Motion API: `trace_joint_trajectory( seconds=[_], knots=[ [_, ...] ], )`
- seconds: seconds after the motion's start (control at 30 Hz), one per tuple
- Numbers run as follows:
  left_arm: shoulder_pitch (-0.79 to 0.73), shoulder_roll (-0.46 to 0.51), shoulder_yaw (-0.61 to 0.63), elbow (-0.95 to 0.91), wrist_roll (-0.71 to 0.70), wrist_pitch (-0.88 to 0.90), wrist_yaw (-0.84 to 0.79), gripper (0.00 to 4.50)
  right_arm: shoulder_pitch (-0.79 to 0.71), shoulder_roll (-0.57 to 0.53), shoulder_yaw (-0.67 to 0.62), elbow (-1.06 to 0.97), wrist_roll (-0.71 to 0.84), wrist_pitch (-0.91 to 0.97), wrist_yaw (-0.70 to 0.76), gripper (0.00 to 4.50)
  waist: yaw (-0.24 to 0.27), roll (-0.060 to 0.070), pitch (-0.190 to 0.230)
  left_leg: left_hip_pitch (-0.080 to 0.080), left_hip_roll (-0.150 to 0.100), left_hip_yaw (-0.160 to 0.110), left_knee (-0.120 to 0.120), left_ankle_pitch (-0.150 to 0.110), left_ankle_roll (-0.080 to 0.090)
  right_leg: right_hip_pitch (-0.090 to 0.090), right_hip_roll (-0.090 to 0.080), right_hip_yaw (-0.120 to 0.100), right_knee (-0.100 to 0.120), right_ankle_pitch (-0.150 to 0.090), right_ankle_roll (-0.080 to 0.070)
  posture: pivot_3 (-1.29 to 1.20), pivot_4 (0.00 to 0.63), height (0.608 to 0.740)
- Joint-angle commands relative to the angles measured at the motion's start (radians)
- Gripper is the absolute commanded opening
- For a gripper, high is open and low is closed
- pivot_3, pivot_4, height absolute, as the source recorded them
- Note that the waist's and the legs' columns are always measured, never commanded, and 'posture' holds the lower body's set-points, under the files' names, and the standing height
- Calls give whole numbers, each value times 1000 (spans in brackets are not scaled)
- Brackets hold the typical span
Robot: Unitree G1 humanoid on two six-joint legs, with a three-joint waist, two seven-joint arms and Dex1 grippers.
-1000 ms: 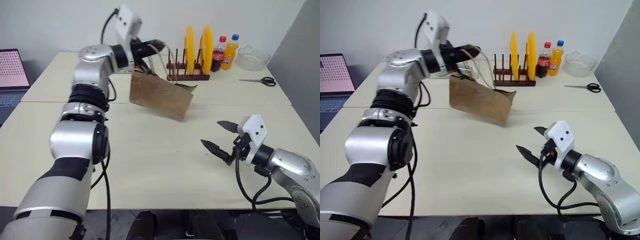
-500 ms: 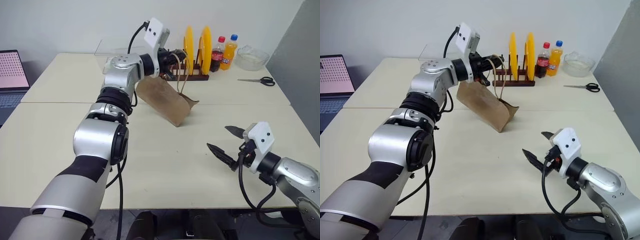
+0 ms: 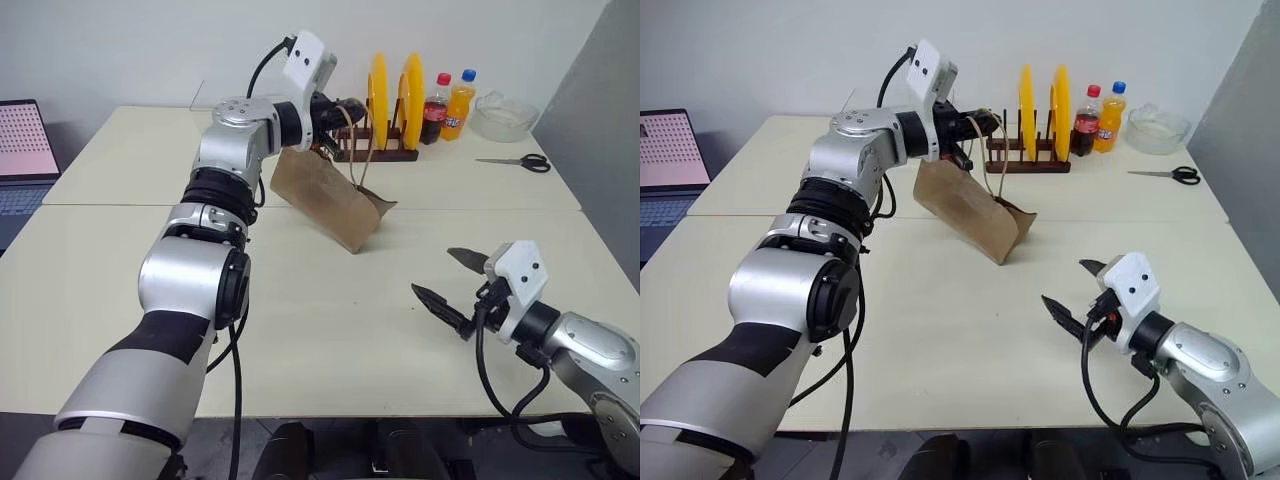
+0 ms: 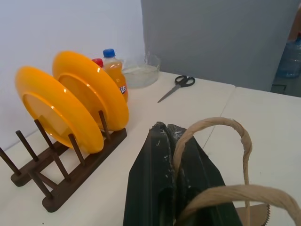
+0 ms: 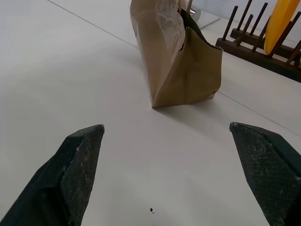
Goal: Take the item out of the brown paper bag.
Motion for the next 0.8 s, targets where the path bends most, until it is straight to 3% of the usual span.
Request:
trace_joint_trajectory(
  seconds=[0.03,0.43,0.8],
  knots=[
    [7,25,-12,-109,-2,38,-16,21,-14,-15,1,-7,-8,-33,15,4500,0,0,0,0,0,0,0,0,0,0,0,0,0,0,0,0,150,740],
    [114,107,-70,-393,-13,207,-72,21,-38,-20,44,32,-38,-106,63,4500,0,0,0,0,0,0,2,0,0,0,0,0,2,0,0,0,150,740],
    [132,129,-70,-500,-26,314,-63,21,-89,-3,86,71,-45,-121,66,4500,0,0,0,-1,0,0,8,0,0,0,0,1,8,-1,1,0,150,740]
  ],
)
